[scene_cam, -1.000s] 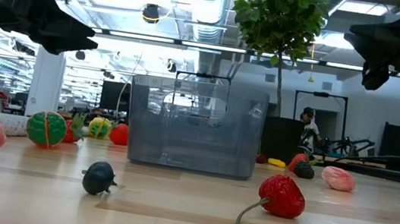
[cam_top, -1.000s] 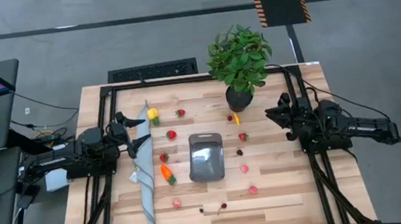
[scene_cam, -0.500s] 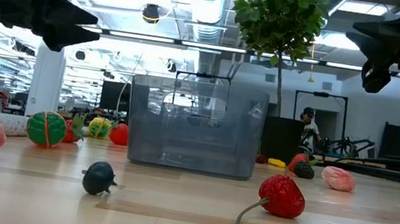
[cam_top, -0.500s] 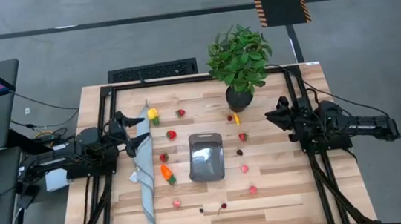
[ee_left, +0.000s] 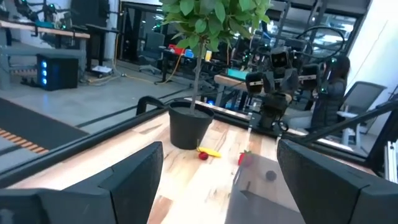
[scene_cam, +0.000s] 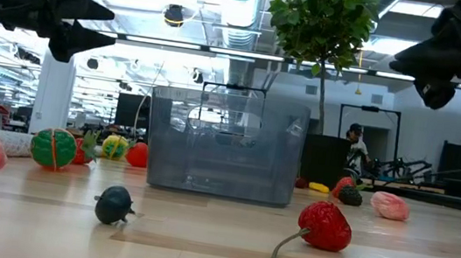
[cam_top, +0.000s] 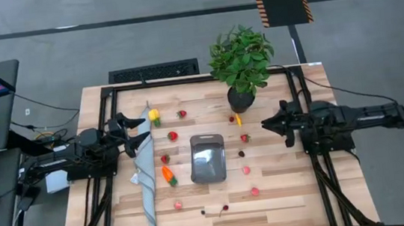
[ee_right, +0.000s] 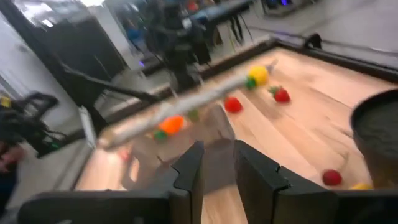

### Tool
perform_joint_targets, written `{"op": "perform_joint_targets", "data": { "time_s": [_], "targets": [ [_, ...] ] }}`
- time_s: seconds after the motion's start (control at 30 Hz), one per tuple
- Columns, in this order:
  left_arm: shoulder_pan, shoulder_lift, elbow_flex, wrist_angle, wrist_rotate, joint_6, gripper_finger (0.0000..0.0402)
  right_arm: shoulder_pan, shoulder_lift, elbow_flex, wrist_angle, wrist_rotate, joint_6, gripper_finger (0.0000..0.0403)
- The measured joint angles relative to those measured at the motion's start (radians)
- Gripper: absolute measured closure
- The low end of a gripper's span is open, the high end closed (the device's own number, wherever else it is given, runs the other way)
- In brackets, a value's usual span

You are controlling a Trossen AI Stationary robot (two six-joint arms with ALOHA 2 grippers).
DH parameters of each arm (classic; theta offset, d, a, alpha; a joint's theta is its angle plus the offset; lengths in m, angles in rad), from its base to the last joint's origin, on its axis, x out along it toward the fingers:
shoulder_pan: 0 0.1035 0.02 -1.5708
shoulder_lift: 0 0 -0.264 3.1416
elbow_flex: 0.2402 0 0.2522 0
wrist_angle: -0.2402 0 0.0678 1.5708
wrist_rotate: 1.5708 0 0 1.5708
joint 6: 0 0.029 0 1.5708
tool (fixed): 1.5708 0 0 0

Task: Pick and placing Produce into tupperware
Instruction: Put the strawberry into the bin

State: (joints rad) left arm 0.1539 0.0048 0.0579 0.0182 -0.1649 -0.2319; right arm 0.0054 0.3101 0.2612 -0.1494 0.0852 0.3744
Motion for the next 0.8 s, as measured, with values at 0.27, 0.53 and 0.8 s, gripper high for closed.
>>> {"op": "perform_joint_targets", "data": {
  "time_s": [0.27,0.53,0.8],
  "targets": [
    [0.0,0.0,0.001,-0.012,-0.006,-0.068,0.0095,0.084,0.315,0.244,-0.169,0.119,0.079,0.0294],
    [0.0,0.0,0.002,-0.027,-0.042,-0.087,0.0095,0.071,0.643,0.446,-0.535,0.204,0.286,0.0298],
    [0.0,0.0,0.002,-0.02,-0.146,-0.087,0.0095,0.085,0.839,0.479,-0.521,0.129,0.302,0.0312]
  ]
}}
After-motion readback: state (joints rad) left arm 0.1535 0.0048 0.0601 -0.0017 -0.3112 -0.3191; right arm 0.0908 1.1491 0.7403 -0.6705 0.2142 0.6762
